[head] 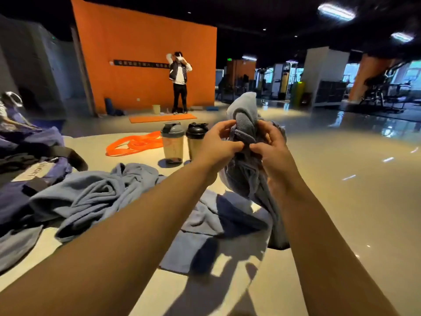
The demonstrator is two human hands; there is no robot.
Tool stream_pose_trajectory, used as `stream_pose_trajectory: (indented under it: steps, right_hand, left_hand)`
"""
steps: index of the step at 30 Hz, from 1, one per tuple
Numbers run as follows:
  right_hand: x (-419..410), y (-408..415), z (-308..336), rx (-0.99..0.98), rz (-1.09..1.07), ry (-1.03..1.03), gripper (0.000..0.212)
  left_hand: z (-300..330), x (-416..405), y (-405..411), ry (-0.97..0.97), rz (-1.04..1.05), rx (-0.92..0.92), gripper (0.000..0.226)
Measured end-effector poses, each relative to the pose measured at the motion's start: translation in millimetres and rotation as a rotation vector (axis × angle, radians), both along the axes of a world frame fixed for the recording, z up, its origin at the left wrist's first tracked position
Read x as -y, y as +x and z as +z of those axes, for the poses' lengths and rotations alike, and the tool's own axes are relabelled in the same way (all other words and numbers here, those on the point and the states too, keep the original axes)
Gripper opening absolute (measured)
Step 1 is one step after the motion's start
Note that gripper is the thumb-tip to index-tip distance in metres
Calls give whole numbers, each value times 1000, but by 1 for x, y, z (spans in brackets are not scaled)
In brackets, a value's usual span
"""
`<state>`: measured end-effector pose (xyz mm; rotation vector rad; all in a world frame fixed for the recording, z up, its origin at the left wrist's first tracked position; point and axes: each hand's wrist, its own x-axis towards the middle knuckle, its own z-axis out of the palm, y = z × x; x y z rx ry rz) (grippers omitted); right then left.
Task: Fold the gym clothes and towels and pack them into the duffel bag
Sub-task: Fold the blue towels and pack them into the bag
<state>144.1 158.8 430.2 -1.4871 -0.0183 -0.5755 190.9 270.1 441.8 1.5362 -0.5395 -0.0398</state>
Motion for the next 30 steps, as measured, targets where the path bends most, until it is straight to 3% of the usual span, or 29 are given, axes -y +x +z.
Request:
stream_pose_trajectory:
  steps: [8, 10, 12, 16, 19, 21, 25, 27, 30]
  right_hand:
    - [-136, 98, 37, 3, 229, -77, 53]
    - [-159, 119, 36, -45, 271, -124, 51]
    - [-174, 133, 25, -149, 321, -218, 51]
    - [-168, 142, -14, -258, 248, -557, 50]
    - [-144, 109, -53, -244, 104, -831, 46]
    - [-133, 74, -83, -317, 119, -921, 59]
    - [-124, 36, -138, -434, 52, -1212, 92]
    - [-119, 39, -152, -409, -1, -1284, 94]
    - [-108, 61, -159, -363, -54, -1256, 78]
  left_hand:
    - [25, -144, 74, -104, 196, 11, 63]
    - [18, -174, 92, -55, 207, -21, 65]
    - [1, -205, 107, 121, 254, -34, 68]
    - [-57, -257, 103, 775, 391, 154, 69]
    - [-117, -274, 82, 928, 332, 240, 78]
    - [-150, -277, 70, 912, 360, 312, 89]
    - [-169, -278, 64, 672, 443, 385, 75]
    - [-168, -277, 63, 651, 444, 416, 71]
    - [-169, -277, 64, 633, 449, 418, 62]
